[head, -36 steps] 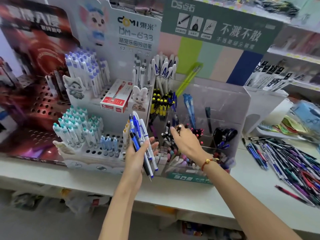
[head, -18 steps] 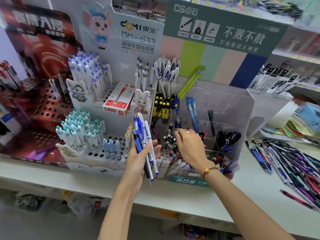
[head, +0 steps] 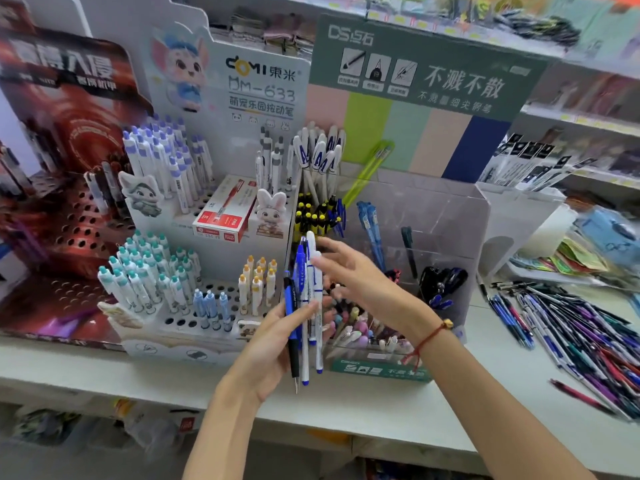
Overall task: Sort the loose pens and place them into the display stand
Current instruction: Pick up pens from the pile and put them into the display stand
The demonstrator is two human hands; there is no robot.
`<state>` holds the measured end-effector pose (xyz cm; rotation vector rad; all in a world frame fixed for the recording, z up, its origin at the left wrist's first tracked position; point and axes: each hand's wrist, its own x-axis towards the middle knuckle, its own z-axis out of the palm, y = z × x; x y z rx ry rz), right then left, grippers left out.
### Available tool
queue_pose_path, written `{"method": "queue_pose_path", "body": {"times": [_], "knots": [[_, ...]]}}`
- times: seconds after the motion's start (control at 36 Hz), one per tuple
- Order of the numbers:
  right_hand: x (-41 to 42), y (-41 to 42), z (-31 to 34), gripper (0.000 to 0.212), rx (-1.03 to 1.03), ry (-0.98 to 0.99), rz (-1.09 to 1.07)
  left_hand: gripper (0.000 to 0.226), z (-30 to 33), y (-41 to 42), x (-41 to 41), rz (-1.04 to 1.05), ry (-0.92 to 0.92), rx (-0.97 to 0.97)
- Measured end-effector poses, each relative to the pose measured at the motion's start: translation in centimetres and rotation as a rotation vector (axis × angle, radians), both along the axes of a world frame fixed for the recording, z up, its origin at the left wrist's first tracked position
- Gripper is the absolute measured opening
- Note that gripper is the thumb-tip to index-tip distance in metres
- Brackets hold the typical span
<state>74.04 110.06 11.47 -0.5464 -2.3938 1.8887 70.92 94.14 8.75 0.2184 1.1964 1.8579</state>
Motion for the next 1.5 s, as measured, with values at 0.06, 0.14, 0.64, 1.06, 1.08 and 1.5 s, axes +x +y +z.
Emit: {"method": "queue_pose_path", "body": {"times": [0.06, 0.14, 0.64, 1.06, 1.08, 1.5], "knots": [[0.2, 0.4, -0.1, 0.080, 0.017, -0.004, 0.071, 0.024, 0.4, 0.1, 0.2, -0.055, -0.007, -0.004], [1.0, 1.5, 0.0, 0.078, -0.129, 0.018, 0.124, 0.017, 0.8, 0.2, 0.2, -0.118, -0.022, -0.010], [3.0, 4.0, 0.4, 0.016, -0.305, 0.052, -0.058, 0.025, 1.8, 3.0, -0.2, -0.205, -0.090, -0.016], [3.1, 4.1, 1.1, 0.036, -0.002, 0.034, -0.219, 0.020, 2.0, 4.4, 0.0, -0.198, 0.138, -0.157], [3.1, 4.1, 1.0, 0.036, 0.004, 0.041, -0.272, 0.020, 2.1, 4.5, 0.1, -0.196, 0.146, -0.156], [3.3, 6.0, 3.1, 0.025, 0.080, -0.276, -0.178, 0.022, 3.2, 6.9, 1.1, -0.258, 0.255, -0.213]]}}
